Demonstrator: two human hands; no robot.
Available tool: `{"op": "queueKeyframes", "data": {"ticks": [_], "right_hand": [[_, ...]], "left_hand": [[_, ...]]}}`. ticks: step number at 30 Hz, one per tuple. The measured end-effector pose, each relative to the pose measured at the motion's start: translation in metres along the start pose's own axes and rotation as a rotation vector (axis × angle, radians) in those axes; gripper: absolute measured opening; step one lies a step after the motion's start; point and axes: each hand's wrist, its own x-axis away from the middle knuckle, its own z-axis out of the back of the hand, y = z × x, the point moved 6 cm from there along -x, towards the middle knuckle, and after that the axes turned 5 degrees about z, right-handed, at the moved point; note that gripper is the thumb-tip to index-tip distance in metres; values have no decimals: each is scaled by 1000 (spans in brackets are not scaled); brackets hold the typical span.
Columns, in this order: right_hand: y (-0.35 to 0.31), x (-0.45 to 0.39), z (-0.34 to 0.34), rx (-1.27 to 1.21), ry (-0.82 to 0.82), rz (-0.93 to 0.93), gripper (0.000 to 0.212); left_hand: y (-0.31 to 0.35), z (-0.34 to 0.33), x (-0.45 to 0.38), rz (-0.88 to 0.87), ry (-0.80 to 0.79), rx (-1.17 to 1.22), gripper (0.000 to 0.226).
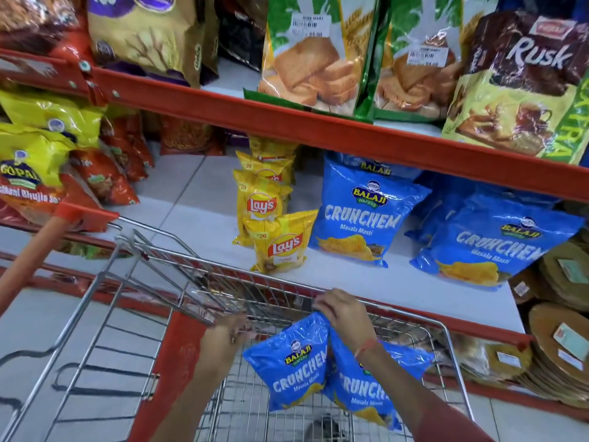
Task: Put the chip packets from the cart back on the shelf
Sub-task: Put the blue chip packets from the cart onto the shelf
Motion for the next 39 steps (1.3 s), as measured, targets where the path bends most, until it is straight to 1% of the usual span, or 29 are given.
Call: {"op": "queueKeyframes", "data": {"ticks": [2, 4, 5, 6, 9, 12, 15, 18, 22, 26, 30, 34, 36, 39], "right_hand": [[16, 10, -30, 113, -277, -106, 17], [29, 21, -49, 262, -489, -253, 26], [33, 24, -53, 299, -529, -319, 27], [35, 26, -55, 308, -536, -375, 26], [40, 25, -59, 224, -493, -500, 21], [43, 24, -58, 207, -442, -533, 23], [41, 27, -58, 235, -432, -506, 29], [40, 30, -56, 156, -384, -556, 32], [35, 32, -55, 86, -326, -614, 28], [26, 30, -66, -30, -273, -641, 38], [20, 28, -67, -138, -132, -729, 32], [20, 27, -74, -272, -36, -852, 29], [19, 26, -81, -302, 0, -917, 28], [10, 26, -84, -337, 112, -969, 23]], "left_hand": [[-19, -25, -2, 64, -144, -153, 41], [-32, -42, -4, 109, -225, -287, 41], [-37, -47, -4, 119, -237, -310, 37], [-38, -50, -3, 122, -233, -303, 32], [-42, -53, -2, 120, -145, -206, 14], [-44, -49, 2, 99, -57, -162, 7], [-50, -43, 10, 79, -16, -217, 12], [-61, -39, 17, 90, 6, -241, 16], [-66, -35, 26, 76, 27, -257, 16], [-73, -36, 31, 69, 24, -244, 19], [-77, -32, 35, 81, -4, -309, 27], [-69, -33, 39, 80, -4, -302, 33], [-69, -35, 41, 95, -20, -299, 36], [-73, -38, 41, 85, -52, -339, 36]]}}
